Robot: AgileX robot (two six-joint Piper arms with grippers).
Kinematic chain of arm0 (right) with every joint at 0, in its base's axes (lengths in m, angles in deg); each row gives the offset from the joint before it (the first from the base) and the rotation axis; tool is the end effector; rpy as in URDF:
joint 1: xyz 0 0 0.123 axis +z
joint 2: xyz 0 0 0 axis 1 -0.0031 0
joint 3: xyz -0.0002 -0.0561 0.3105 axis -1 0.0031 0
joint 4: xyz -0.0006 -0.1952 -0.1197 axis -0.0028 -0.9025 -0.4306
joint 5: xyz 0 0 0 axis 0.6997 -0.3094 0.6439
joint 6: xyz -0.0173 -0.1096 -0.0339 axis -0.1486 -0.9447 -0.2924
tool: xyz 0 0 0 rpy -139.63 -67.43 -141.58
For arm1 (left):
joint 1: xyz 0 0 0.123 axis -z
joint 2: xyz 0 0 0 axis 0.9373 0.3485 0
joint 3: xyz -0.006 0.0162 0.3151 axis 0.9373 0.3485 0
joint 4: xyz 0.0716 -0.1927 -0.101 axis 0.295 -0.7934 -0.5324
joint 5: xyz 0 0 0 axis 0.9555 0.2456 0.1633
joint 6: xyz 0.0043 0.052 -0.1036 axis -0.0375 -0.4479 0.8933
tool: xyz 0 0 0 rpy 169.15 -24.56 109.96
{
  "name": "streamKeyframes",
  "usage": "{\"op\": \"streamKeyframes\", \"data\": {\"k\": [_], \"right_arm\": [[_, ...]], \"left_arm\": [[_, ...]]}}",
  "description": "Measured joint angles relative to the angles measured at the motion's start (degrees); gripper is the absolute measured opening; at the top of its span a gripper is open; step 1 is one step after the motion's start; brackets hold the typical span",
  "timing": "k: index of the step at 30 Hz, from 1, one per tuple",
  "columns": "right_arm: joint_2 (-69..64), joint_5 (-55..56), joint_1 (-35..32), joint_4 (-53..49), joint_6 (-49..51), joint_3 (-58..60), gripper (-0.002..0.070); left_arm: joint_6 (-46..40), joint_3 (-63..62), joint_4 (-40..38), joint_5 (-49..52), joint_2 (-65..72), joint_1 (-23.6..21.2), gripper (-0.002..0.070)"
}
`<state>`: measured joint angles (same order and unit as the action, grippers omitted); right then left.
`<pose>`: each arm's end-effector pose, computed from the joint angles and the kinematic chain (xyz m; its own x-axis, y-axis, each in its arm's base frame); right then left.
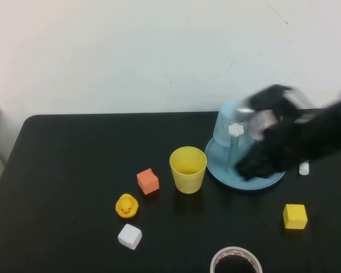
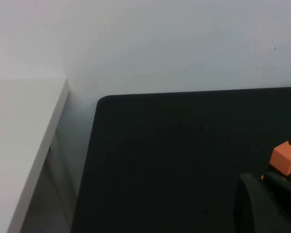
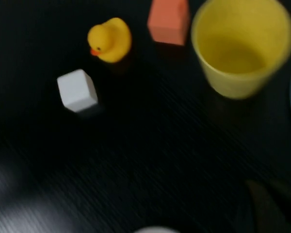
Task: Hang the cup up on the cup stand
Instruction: Pick up the cup from the table
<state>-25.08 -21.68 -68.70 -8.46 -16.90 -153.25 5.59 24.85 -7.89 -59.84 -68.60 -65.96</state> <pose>0.3215 0.1656 0.2598 -0.6316 -0.4533 -0.6289 -0.6667 0.7316 0.1422 0.0326 0.0004 0.2689 -0.1928 -0.0520 -0.9799 0.0300 0.9978 -0.0589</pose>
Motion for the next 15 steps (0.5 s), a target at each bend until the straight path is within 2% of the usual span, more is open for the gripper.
{"op": "streamKeyframes", "data": {"k": [2,4,7,9,15], "right_arm": [[-6.6,-1.4,2.0,-0.8,1.2,-5.7,0.0061],[-12.2,-4.1,3.4,-1.9,2.6,-12.6,0.0144],[-20.4,-9.0,4.3,-5.9,7.6,-23.1,0.0321],[-25.5,-13.1,4.4,-10.0,12.8,-31.2,0.0398],[-36.7,-25.0,4.4,-21.3,21.8,-51.8,0.0451]], "left_arm": [[0.0,0.0,0.0,0.0,0.0,0.0,-0.0001],[0.0,0.0,0.0,0.0,0.0,0.0,-0.0001],[0.0,0.4,0.0,-0.3,0.0,0.0,-0.0001],[0.0,0.6,0.0,-0.7,0.0,0.0,-0.0001],[0.0,1.7,-0.1,-2.9,0.0,0.0,-0.0001]]}}
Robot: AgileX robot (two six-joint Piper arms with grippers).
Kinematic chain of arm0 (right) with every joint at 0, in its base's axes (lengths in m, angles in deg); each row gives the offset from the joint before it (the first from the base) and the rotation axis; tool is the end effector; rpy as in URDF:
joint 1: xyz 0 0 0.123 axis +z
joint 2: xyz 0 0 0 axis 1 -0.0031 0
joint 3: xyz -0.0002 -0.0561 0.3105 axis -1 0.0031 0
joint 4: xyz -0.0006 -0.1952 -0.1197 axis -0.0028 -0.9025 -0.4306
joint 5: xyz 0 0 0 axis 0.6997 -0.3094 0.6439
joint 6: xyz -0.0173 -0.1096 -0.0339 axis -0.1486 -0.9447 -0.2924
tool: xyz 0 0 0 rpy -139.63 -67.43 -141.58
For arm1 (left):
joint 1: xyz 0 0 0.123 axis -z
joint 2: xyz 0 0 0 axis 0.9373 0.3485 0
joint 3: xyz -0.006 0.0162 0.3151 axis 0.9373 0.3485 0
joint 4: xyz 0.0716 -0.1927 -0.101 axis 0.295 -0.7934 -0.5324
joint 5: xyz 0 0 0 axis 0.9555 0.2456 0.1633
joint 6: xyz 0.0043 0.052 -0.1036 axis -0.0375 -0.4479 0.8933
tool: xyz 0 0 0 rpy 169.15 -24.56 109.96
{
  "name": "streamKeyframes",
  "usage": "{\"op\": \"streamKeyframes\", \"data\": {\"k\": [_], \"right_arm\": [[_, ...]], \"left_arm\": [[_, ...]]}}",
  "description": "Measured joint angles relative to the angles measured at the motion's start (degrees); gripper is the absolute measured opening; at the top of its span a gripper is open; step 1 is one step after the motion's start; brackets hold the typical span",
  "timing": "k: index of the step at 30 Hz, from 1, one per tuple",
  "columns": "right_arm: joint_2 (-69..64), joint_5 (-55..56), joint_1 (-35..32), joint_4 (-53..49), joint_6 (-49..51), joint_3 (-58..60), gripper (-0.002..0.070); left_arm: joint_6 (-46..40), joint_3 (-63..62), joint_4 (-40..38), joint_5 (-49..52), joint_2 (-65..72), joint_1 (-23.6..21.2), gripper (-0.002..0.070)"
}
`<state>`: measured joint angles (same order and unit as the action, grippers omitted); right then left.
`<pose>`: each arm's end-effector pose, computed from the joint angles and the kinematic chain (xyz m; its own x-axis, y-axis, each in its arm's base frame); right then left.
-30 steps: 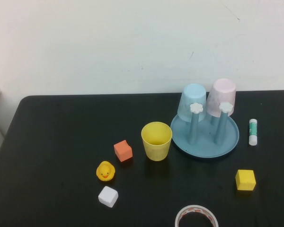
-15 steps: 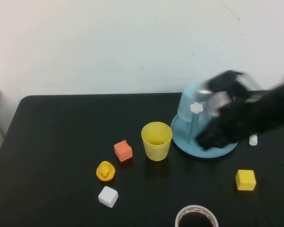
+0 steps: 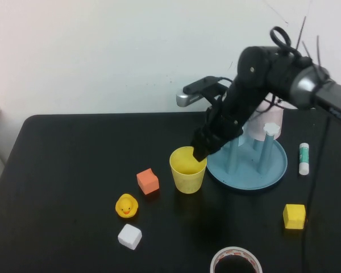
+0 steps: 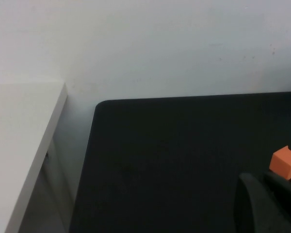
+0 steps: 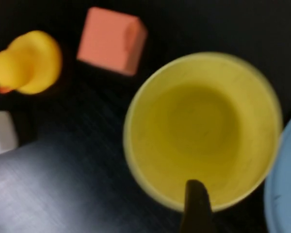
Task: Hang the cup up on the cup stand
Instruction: Pick up the cup from the table
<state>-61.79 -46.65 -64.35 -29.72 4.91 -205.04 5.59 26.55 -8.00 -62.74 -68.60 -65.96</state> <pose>0.4543 0.2463 0.1932 -0.6973 -0.5915 -0.4048 -0.6823 0.7207 0.1223 0.0350 -0.0002 0.2648 -0.1726 -0.0541 -0.9835 0.0343 0.9976 -0.0609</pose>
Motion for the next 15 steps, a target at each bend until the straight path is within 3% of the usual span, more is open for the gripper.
{"op": "streamKeyframes", "data": {"k": [5,15], "right_arm": [[-5.6,-3.0,0.0,-2.7,0.7,-9.5,0.0453],[-8.8,-1.8,0.0,-3.8,0.9,-11.0,0.0435]], "left_arm": [[0.0,0.0,-0.1,-0.6,0.0,0.0,-0.0001],[0.0,0.4,-0.4,-1.5,0.0,0.0,-0.0001]]}}
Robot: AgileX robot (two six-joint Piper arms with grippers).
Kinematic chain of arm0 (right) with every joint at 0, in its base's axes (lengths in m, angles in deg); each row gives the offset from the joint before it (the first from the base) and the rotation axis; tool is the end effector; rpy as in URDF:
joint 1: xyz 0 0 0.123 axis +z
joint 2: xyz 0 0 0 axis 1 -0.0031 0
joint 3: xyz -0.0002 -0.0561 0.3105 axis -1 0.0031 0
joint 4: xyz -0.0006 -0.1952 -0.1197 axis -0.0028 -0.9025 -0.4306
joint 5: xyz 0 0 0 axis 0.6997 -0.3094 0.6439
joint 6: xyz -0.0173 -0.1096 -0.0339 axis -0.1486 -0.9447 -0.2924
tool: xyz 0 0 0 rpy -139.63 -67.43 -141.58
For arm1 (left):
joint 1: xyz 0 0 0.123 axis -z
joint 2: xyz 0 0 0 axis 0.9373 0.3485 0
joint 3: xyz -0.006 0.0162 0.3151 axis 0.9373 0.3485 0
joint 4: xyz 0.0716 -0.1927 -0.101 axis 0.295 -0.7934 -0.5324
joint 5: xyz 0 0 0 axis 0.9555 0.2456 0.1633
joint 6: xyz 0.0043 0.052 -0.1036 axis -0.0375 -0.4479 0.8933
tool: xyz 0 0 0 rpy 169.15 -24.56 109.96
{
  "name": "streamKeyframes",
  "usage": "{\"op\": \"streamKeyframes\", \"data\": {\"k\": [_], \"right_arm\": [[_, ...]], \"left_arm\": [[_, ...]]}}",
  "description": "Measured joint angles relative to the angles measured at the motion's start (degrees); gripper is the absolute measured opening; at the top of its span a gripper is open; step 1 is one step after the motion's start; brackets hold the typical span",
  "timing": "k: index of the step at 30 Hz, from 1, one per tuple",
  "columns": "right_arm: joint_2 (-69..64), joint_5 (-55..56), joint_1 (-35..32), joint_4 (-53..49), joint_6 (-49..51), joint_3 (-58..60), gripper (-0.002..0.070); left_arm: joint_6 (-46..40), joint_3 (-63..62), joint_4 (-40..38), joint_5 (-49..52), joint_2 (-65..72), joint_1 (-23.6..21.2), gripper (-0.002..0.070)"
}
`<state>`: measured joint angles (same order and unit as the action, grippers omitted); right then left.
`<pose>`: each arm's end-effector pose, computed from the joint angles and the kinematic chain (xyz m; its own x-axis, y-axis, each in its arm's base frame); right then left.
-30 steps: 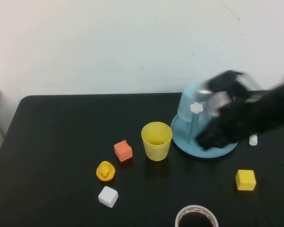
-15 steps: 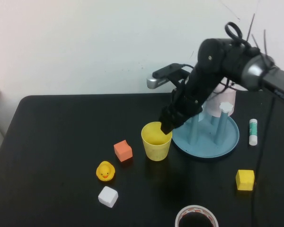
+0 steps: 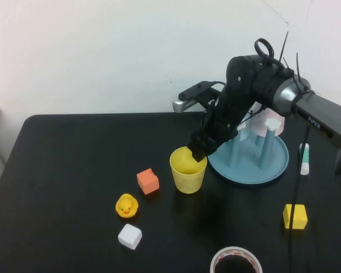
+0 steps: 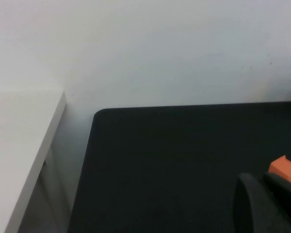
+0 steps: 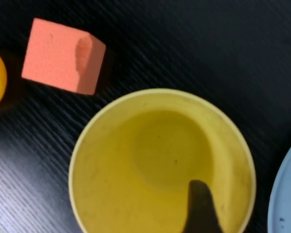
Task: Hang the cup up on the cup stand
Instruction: Pick up the cup from the table
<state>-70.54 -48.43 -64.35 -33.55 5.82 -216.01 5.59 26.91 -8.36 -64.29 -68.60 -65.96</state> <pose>0.4823 0.2529 0.1610 -0.6825 -0.6150 -0.3949 -0.6885 0.7223 0.0650 0.0357 -0.0006 0.2657 -0.1528 -0.0609 -0.9864 0.0381 0.9970 -0.0674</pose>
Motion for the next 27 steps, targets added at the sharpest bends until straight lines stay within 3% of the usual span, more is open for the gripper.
{"op": "streamKeyframes", "data": {"k": [6,10,27], "right_arm": [[-0.5,0.4,0.0,2.0,0.0,-0.5,0.0346],[-0.5,0.2,0.0,2.6,0.0,-0.6,0.0331],[0.6,-6.1,1.7,1.7,0.6,-8.8,0.0430]], "left_arm": [[0.0,0.1,-5.5,-5.3,0.0,0.0,-0.0001],[0.0,0.1,-8.1,-8.5,0.0,0.0,-0.0001],[0.0,0.1,-9.3,-8.9,0.0,0.0,-0.0001]]}}
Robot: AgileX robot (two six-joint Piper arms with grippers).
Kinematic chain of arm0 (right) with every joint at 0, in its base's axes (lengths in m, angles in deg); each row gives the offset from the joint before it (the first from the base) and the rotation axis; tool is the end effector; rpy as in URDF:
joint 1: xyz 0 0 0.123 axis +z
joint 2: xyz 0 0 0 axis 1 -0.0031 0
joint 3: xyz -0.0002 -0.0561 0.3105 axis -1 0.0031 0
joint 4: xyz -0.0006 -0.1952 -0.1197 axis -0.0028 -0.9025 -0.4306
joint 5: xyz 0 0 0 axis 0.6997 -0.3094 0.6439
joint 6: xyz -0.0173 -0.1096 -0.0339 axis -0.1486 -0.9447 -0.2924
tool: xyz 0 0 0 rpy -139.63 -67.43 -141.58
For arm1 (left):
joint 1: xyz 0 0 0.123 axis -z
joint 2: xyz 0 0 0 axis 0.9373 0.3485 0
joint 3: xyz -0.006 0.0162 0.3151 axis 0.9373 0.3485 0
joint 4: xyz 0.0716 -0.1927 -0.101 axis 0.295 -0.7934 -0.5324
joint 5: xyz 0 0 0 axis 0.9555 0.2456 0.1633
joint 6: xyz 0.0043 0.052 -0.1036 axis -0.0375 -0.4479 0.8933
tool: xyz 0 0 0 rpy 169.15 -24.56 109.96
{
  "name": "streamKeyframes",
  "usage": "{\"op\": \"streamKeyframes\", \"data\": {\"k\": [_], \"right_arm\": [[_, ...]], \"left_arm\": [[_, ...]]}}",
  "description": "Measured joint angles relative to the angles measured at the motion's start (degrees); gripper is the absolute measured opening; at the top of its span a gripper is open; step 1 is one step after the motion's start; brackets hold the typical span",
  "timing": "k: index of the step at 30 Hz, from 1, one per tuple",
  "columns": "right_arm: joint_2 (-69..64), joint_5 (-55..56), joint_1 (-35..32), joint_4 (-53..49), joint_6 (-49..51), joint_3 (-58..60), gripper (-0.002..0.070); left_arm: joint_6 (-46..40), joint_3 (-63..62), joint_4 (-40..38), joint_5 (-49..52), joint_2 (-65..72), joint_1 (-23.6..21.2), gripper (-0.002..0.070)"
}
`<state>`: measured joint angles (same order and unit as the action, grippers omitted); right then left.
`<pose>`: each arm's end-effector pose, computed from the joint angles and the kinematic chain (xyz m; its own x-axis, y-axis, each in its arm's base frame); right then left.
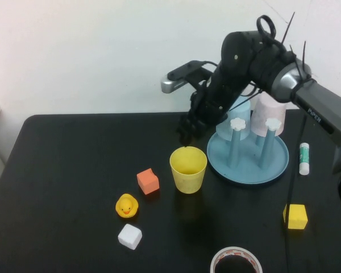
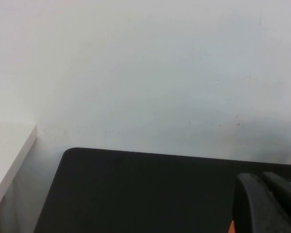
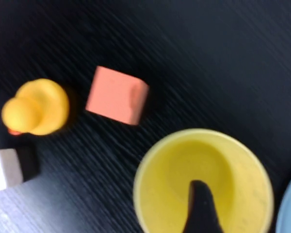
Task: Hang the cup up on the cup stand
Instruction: Pick up the cup from the table
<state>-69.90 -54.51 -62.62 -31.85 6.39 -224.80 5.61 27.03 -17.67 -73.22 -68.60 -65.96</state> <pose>0.4752 0.2725 0.2051 -0.6404 -0.6185 -0.4553 -0.7211 0.6882 0.0794 0.0369 -0.0046 0.2831 -0.0148 -0.2269 -0.9738 0.0806 0.9705 -0.2274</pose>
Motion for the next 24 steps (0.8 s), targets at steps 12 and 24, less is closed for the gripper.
{"op": "streamKeyframes", "data": {"k": [12,24], "right_arm": [[-5.0,0.3,1.7,-3.2,-4.7,-0.2,0.0436],[-6.4,0.2,1.7,-3.1,-5.1,-0.5,0.0438]], "left_arm": [[0.1,0.0,-8.9,0.0,0.0,0.0,-0.0001],[0.2,0.0,-27.9,0.0,0.0,0.0,-0.0001]]}}
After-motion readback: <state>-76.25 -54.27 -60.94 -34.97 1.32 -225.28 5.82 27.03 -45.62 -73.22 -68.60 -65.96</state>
